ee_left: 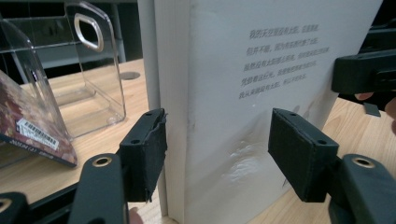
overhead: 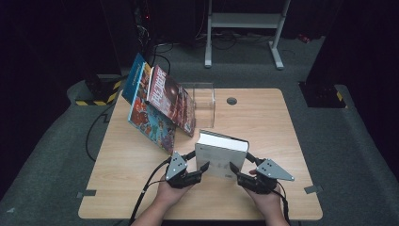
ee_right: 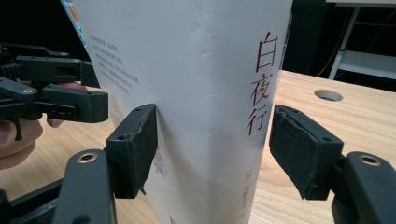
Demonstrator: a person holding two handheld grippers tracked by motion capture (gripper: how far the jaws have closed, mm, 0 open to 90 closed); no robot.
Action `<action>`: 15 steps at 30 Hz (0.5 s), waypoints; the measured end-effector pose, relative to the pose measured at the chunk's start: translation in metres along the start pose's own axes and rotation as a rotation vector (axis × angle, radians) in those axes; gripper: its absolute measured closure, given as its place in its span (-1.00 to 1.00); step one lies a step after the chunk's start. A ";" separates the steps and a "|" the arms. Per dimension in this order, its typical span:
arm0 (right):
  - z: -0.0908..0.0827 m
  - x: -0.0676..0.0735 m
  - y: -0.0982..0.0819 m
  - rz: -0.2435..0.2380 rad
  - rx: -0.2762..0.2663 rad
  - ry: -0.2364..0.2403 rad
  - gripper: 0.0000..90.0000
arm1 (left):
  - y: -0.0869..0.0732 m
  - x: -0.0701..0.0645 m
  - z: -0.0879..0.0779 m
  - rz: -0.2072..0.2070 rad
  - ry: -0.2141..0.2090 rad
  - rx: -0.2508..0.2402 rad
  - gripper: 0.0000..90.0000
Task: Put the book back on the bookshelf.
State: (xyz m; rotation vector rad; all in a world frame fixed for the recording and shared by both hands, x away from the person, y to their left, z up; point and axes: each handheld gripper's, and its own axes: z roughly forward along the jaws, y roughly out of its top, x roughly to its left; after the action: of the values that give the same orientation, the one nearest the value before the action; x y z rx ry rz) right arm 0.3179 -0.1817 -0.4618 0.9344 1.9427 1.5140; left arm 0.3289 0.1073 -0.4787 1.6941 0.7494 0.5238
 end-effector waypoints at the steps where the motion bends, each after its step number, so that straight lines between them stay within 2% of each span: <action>1: -0.001 0.000 0.000 0.001 0.000 -0.002 -0.29 | 0.000 0.000 0.000 0.000 0.003 0.006 -0.18; 9: -0.001 -0.004 0.003 0.007 -0.010 0.035 -0.25 | 0.000 0.006 -0.002 -0.022 0.014 0.033 -0.18; 12: 0.000 -0.006 0.004 0.014 -0.011 0.054 -0.22 | -0.001 0.010 -0.001 -0.053 -0.011 0.070 -0.18; 15: 0.000 -0.008 0.004 0.032 -0.014 0.066 -0.22 | -0.002 0.010 -0.001 -0.041 -0.003 0.083 -0.17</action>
State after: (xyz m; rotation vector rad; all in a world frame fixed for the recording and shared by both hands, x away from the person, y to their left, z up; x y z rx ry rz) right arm 0.3238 -0.1871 -0.4577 0.9245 1.9696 1.5925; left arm 0.3348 0.1160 -0.4810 1.7517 0.8115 0.4674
